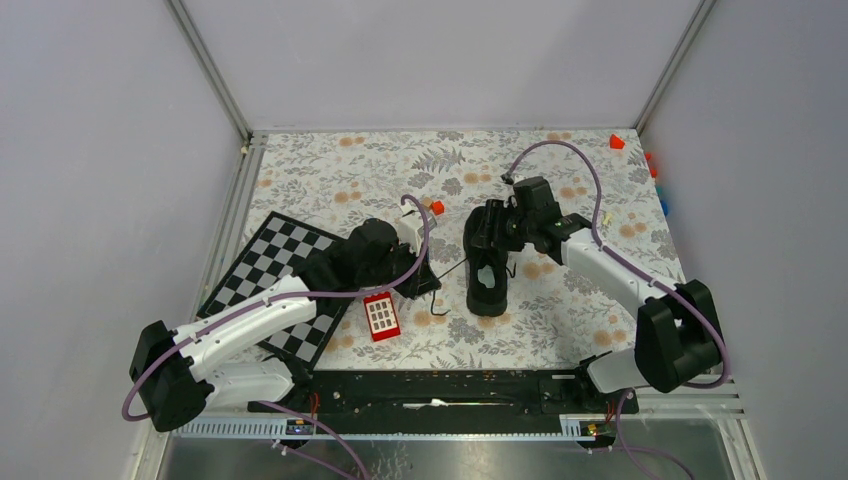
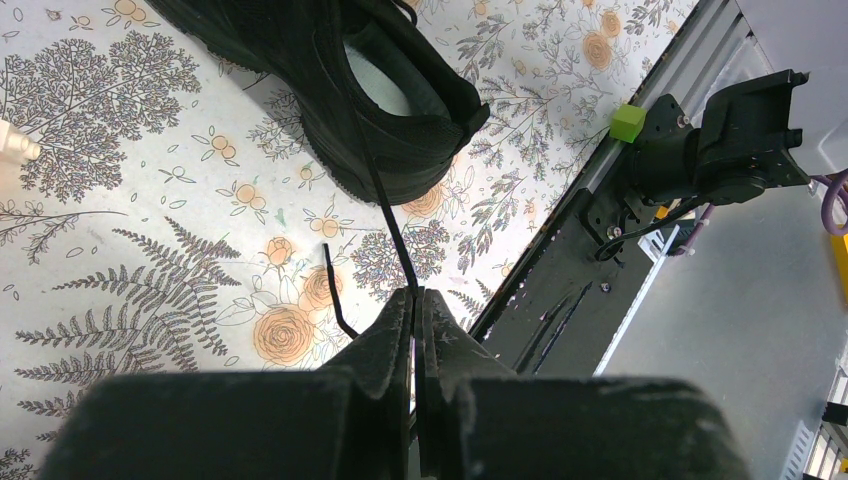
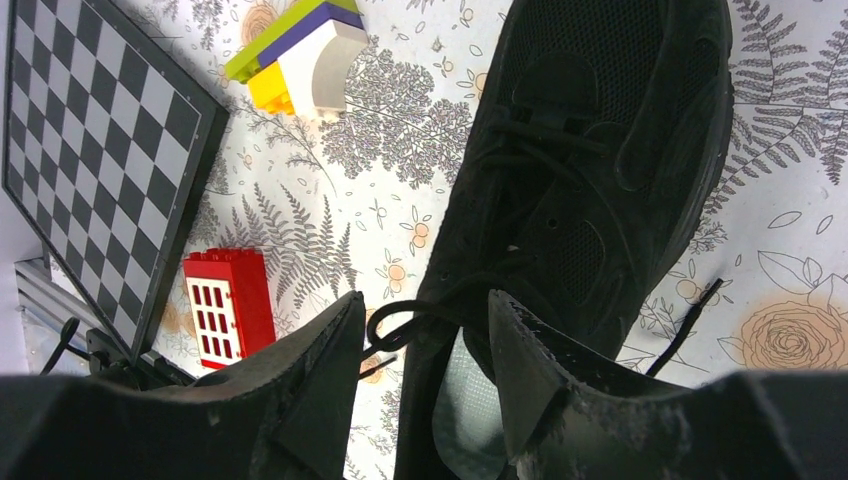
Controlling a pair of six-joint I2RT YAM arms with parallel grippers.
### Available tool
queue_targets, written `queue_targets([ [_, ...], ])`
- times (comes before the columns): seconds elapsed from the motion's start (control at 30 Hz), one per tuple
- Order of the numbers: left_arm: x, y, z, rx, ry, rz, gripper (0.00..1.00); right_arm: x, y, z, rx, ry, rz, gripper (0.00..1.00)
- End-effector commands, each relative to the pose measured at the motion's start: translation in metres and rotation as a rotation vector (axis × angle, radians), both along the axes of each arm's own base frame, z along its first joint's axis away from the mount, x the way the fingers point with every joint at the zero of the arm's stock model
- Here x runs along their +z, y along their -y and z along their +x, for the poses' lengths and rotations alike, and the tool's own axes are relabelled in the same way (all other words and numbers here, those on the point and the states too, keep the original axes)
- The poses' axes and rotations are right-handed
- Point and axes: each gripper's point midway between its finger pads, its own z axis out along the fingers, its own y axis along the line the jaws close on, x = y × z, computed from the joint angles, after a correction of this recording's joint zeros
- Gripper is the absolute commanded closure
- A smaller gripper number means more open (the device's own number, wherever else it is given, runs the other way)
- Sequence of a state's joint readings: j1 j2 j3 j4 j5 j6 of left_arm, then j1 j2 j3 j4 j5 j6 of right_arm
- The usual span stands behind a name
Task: Tie the shoes
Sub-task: Cross the shoelace with the shoelace.
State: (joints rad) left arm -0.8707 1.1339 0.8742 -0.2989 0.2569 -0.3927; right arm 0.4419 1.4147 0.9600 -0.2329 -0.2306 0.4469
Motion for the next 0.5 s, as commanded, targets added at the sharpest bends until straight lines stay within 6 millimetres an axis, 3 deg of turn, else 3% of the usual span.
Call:
queue_targets([
  [0.0,0.012,0.003,0.001,-0.009,0.037,-0.037,1.00,-0.003,-0.005,0.004,0.014,-0.018,0.012,0.44],
  [0.33,0.011,0.001,0.000,-0.004,0.039,-0.036,1.00,-0.005,-0.009,0.019,-0.064,-0.014,0.051,0.43],
  [0.47,0.011,0.001,0.000,-0.003,0.039,-0.036,1.00,0.001,-0.013,0.028,-0.095,0.004,0.083,0.49],
])
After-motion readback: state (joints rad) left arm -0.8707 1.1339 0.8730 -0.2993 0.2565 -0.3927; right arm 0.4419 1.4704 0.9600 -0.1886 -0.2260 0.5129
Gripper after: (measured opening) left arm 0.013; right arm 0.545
